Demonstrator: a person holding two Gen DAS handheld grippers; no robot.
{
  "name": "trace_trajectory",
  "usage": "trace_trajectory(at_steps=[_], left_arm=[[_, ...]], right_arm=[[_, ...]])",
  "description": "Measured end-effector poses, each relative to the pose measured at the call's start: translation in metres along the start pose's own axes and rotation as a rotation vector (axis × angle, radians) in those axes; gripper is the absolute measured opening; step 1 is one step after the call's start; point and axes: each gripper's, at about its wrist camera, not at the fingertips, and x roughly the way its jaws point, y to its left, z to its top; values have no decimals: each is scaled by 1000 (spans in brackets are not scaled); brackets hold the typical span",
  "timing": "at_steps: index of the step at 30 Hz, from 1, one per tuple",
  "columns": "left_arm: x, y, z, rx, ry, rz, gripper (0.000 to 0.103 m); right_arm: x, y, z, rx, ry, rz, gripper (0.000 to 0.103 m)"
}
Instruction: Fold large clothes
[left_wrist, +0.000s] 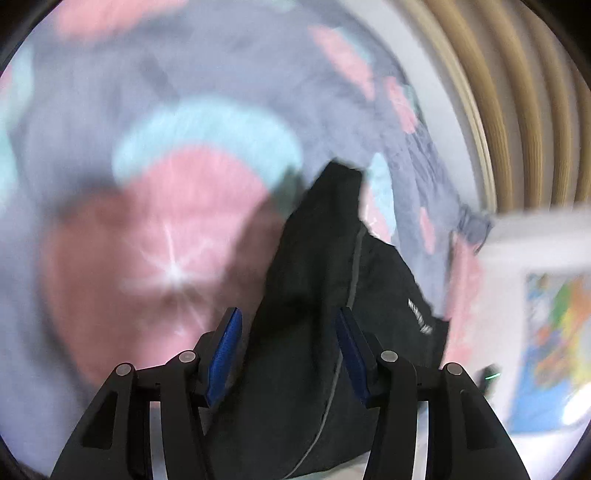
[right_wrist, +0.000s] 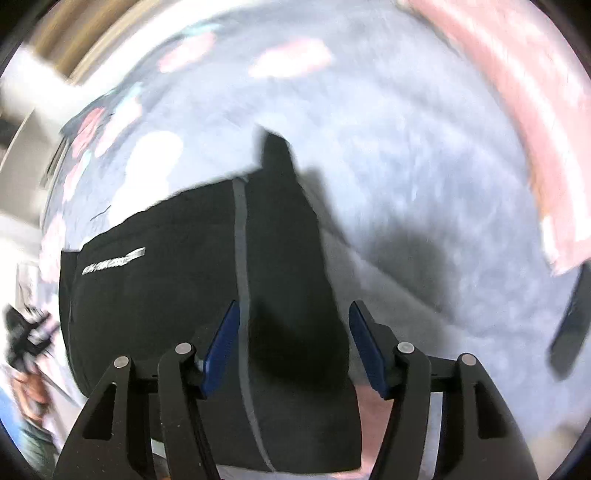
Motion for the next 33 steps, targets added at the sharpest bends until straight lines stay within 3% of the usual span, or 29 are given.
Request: trace_trajectory(at_steps=[4,8,12,14,16,18,23,33], left_arm=[[-12,-71,-14,231,-25,64,57],[41,-126,-44,400,60,106,58],[101,-127,-76,486,143,241,58],[122,-117,-83,492,130,309,59],[129,-117,-82,481,121,329,65],[129,-117,-77,458,139,316,69],[114,-128,-74,461,141,356,69],[31,-203,-85,632,-82,403,70]], right_arm=[[-14,54,-17,-116,-34,25,65],[23,84,-41,-213,35,-2,65],[73,96,-65,-261,105,-121,65],[83,102,-70,-268,94,-158,66],[85,107,-70,-264,96,-175,66],[83,110,-69,-245,107,-176,66],[60,111,-63,-187,109,-145,66],[-47,135,-39,-223,-84,-115,66]])
